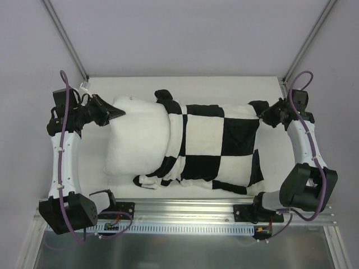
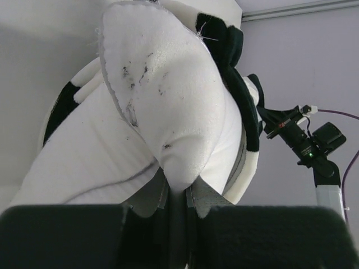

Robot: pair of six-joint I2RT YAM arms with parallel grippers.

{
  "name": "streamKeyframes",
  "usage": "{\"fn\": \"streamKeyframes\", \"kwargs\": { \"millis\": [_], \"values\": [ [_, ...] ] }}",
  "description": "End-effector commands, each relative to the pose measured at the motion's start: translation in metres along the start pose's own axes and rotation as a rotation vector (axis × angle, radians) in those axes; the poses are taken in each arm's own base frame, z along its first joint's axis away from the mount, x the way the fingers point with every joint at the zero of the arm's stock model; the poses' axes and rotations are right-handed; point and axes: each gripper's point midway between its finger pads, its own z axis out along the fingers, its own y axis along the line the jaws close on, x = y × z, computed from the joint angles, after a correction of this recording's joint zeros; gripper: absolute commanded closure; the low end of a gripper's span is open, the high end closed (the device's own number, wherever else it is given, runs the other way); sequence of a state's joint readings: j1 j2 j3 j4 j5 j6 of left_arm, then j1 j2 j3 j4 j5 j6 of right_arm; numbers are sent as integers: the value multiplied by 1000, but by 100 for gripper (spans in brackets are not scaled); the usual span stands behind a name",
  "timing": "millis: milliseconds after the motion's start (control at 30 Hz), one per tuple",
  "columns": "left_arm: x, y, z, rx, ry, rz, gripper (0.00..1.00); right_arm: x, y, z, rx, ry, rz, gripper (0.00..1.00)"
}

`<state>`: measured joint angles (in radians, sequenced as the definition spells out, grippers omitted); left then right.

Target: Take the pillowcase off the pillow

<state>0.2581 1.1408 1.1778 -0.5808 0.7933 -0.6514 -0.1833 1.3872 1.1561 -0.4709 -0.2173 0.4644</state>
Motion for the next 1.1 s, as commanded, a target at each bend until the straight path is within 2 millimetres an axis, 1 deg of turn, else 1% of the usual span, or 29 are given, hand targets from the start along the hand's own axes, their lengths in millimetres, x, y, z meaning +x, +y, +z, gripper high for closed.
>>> {"fn": "streamKeyframes", "kwargs": {
  "millis": [0,167,233,333,400,433,467,500,533,567,600,633,667,733,767,800,833,867,933,1000,1067],
  "values": [
    [-30,-12,-17,31,-128,28,100,-38,-42,0,138,-148,-7,99],
    [-30,-9,-18,27,-134,23,100,-34,-49,11,152,-113,-2,94],
    [-29,-7,-19,25,-134,22,100,-34,-51,13,156,-106,-3,99],
    [-30,-6,-20,24,-141,20,100,-39,-51,11,158,-120,-2,99],
    [-31,-7,-21,24,-146,19,100,-47,-48,3,153,-153,-7,99],
    [-32,-7,-22,24,-150,16,100,-51,-51,-3,162,-169,-3,99],
    [-36,-6,-26,24,-163,12,100,-65,-56,-12,172,-211,18,99],
    [-40,-7,-29,24,-176,10,100,-73,-55,-26,157,-248,35,99],
    [-43,-7,-33,23,-189,0,100,-80,-60,-35,157,-272,59,99],
    [-51,-4,-39,17,-218,-15,100,-95,-71,-49,156,-310,105,99],
    [-58,-8,-44,23,-236,-19,100,-104,-72,-66,144,-354,126,99],
    [-62,-9,-48,25,-249,-26,100,-110,-77,-77,145,-378,146,99],
    [-70,-10,-51,23,-268,-40,100,-123,-85,-94,144,-421,177,99],
    [-82,-19,-59,25,-309,-39,100,-130,-87,-117,139,-467,190,99],
    [-88,-21,-61,20,-324,-41,100,-132,-84,-122,134,-477,186,99],
    [-98,-30,-68,22,-359,-18,100,-133,-79,-128,125,-490,179,99],
    [-103,-31,-70,20,-371,-23,100,-134,-74,-133,105,-501,174,99],
    [-109,-39,-76,27,-391,-7,100,-134,-71,-136,98,-506,171,99],
    [-121,-38,-81,10,-428,-12,100,-137,-67,-141,101,-530,158,99],
    [-126,-34,-76,2,-425,-35,100,-141,-63,-142,109,-545,140,99],
    [-130,-19,-63,-20,-398,-75,100,-137,-54,-128,135,-508,75,99]
  ]
}}
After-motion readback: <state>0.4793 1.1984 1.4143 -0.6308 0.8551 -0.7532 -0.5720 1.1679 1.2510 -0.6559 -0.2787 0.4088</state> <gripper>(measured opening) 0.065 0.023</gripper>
